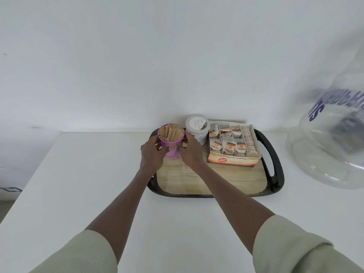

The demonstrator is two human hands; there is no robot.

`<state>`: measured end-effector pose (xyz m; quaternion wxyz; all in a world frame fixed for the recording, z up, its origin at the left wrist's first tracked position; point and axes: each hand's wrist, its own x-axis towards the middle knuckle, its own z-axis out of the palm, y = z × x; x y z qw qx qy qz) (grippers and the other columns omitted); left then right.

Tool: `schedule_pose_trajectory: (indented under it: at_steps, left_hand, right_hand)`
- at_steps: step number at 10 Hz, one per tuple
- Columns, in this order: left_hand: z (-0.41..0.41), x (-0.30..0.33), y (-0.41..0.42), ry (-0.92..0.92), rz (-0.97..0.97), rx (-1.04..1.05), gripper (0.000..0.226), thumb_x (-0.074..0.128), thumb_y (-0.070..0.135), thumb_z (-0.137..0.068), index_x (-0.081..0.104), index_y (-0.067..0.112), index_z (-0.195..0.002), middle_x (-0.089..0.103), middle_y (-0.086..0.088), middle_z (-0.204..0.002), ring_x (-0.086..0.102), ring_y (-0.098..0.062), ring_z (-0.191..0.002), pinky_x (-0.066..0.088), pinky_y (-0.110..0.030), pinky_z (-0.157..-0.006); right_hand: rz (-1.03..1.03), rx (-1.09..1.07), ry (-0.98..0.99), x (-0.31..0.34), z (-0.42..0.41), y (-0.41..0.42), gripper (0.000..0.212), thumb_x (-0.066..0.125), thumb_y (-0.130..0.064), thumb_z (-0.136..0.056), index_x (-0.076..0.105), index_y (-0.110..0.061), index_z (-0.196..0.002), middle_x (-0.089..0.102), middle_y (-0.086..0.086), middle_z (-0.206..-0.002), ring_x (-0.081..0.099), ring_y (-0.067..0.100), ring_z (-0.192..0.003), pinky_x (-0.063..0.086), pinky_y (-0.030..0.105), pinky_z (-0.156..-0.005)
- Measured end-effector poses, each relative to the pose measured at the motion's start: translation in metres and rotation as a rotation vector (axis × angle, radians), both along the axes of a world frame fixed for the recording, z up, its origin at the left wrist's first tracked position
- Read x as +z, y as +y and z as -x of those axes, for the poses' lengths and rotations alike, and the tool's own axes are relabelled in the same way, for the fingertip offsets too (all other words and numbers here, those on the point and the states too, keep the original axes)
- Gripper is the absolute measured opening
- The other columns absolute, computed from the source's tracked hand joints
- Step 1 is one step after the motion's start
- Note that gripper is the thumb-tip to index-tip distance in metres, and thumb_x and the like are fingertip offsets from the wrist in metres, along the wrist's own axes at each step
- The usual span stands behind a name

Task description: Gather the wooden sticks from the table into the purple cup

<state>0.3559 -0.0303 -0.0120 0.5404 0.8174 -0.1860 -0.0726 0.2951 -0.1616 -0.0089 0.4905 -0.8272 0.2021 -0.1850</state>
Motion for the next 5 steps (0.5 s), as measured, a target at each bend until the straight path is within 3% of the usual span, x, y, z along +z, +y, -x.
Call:
schedule_pose_trajectory:
  at_steps: [1,2,3,4,5]
  left_hand:
    - [-0.006,-0.002,-0.004,-0.023,0.003,-0.002,0.047,0.077,0.006,-0.078,0.063,0.013,-0.122,0.072,0.004,-0.104,0.069,-0.008,-0.091,0.049,-0.005,-0.074]
    - [-0.011,0.001,-0.007,-0.051,-0.044,-0.005,0.040,0.076,0.008,-0.079,0.065,0.015,-0.116,0.071,0.007,-0.095,0.068,-0.009,-0.084,0.048,-0.009,-0.074]
    - [-0.016,-0.001,-0.009,-0.068,-0.127,0.012,0.023,0.075,0.012,-0.079,0.068,0.014,-0.101,0.072,0.002,-0.083,0.067,-0.019,-0.078,0.050,-0.024,-0.075]
    - [-0.010,0.001,-0.007,-0.023,-0.141,0.030,0.018,0.072,0.010,-0.078,0.067,0.011,-0.095,0.072,-0.001,-0.083,0.065,-0.018,-0.076,0.045,-0.010,-0.064]
    - [0.009,0.007,-0.005,0.016,-0.101,0.110,0.015,0.070,0.007,-0.081,0.056,0.005,-0.079,0.062,0.001,-0.072,0.056,-0.003,-0.062,0.040,-0.007,-0.055]
  right_hand:
    - [-0.013,-0.017,-0.006,-0.003,-0.005,-0.002,0.043,0.068,-0.002,-0.085,0.060,-0.010,-0.126,0.069,0.002,-0.115,0.061,0.013,-0.098,0.051,0.024,-0.085]
    - [-0.046,-0.028,-0.005,-0.004,-0.010,-0.001,0.044,0.066,0.000,-0.083,0.062,-0.012,-0.125,0.070,0.003,-0.114,0.064,0.015,-0.100,0.053,0.025,-0.087]
    - [-0.022,-0.039,0.037,-0.008,-0.015,-0.002,0.042,0.065,-0.001,-0.082,0.063,-0.011,-0.123,0.071,0.004,-0.110,0.065,0.019,-0.099,0.055,0.032,-0.087]
    - [0.051,-0.047,0.094,-0.011,-0.013,-0.004,0.027,0.061,0.000,-0.082,0.064,-0.010,-0.107,0.071,0.004,-0.098,0.066,0.023,-0.090,0.058,0.041,-0.081]
    - [0.101,-0.033,0.063,-0.010,0.003,0.000,0.027,0.056,0.004,-0.083,0.061,-0.013,-0.104,0.070,0.003,-0.097,0.065,0.021,-0.090,0.057,0.037,-0.081]
